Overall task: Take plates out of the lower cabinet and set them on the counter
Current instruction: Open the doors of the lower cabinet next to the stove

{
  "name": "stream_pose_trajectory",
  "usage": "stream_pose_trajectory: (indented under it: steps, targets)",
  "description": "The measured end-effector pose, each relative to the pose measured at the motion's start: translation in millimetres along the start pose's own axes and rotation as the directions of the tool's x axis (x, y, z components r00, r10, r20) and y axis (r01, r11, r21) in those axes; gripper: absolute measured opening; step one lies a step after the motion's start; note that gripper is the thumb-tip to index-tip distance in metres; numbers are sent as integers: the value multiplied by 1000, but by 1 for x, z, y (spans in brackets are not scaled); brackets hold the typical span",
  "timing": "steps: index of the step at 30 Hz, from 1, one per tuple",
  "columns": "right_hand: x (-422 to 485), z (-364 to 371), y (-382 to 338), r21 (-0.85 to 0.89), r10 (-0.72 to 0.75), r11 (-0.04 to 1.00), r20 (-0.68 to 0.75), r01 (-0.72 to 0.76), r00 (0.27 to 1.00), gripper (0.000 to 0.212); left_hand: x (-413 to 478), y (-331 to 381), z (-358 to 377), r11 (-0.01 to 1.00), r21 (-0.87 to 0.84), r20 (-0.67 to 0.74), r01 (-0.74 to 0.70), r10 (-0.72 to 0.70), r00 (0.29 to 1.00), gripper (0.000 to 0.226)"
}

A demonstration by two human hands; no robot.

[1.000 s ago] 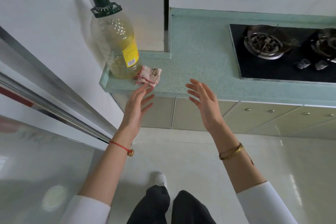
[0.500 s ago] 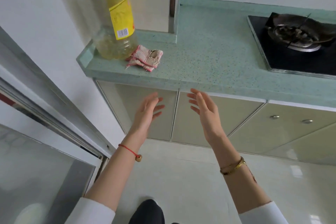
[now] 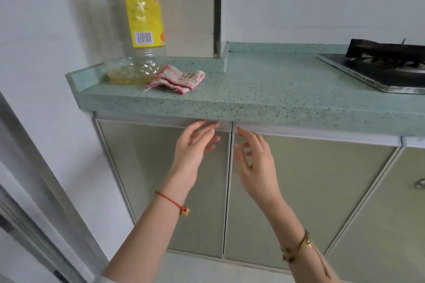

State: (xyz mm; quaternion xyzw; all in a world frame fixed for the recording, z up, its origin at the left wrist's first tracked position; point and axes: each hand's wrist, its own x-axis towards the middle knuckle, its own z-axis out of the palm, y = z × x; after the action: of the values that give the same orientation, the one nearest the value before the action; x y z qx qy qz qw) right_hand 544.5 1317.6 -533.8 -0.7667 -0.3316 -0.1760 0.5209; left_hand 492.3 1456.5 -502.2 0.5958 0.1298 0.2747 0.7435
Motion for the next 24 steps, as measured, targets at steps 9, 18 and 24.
stream_pose_trajectory:
  steps: [9, 18, 24]
  targets:
    - [-1, 2, -7, -12, -89, 996, -7, 89, 996, 40, -12, 1, -4, 996, -87, 24, -32, 34, 999, 35]
    - [-28, 13, -31, 182, -276, 949, 87, 257, 957, 35, -82, 8, -67, 992, -124, 145, -29, 47, 988, 38]
    - [-59, 30, -63, 390, -423, 852, 123, 348, 898, 36, -138, 29, -105, 995, -36, 191, -89, 95, 977, 51]
